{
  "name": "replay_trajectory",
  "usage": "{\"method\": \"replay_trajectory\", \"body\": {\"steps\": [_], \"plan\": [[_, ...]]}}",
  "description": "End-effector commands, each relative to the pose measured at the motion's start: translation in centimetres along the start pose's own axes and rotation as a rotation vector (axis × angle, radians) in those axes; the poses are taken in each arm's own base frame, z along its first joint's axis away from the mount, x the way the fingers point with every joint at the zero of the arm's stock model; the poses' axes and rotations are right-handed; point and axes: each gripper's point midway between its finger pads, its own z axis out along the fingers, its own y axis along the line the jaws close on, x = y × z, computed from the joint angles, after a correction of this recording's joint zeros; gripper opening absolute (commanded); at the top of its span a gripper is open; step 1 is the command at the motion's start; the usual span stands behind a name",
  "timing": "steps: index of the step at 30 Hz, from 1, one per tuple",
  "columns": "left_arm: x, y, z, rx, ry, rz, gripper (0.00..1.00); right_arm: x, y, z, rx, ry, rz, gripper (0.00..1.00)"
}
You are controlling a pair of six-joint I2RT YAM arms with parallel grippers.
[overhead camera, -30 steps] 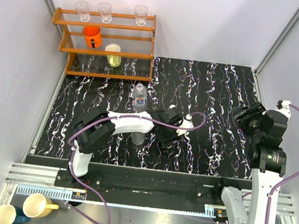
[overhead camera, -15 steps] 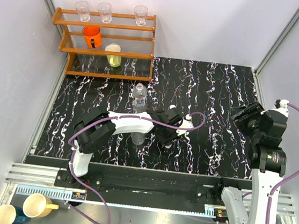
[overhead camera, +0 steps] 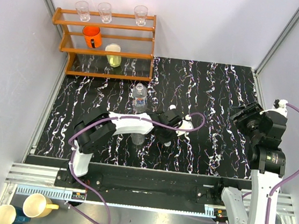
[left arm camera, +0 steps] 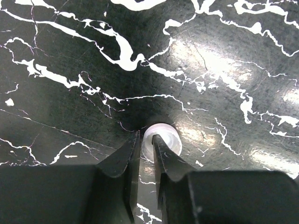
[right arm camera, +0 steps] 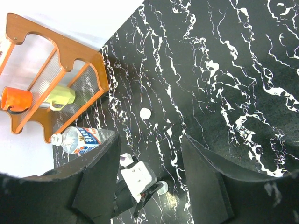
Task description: Screw on the bottle caps
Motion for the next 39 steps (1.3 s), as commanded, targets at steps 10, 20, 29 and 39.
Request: {"method": "replay_trajectory", "body": {"steps": [10, 20, 29, 39], "plan": [[-7.9, 0.4, -8.0, -0.003, -0.204, -0.011, 0.00, -0.4, 2.1, -0.2, -0.126, -0.016, -0.105, 0.62], [-16.2, 4.9, -28.8, 0.242, -0.569, -0.266, 0.00, -0.8, 8.7, -2.4, -0.544, -0.101, -0.275, 0.68], [-15.8, 3.9, -35.9, 0.631, -0.706, -0.411, 0.00, 1.7, 19.6, -5.2, -1.018, -0.169, -0.587, 0.78], [-13.3, 5.6, -39.0, 0.787, -0.809, -0.531, 0.00, 5.0, 25.9, -6.8, -1.213, -0.155, -0.762, 0.81]]}}
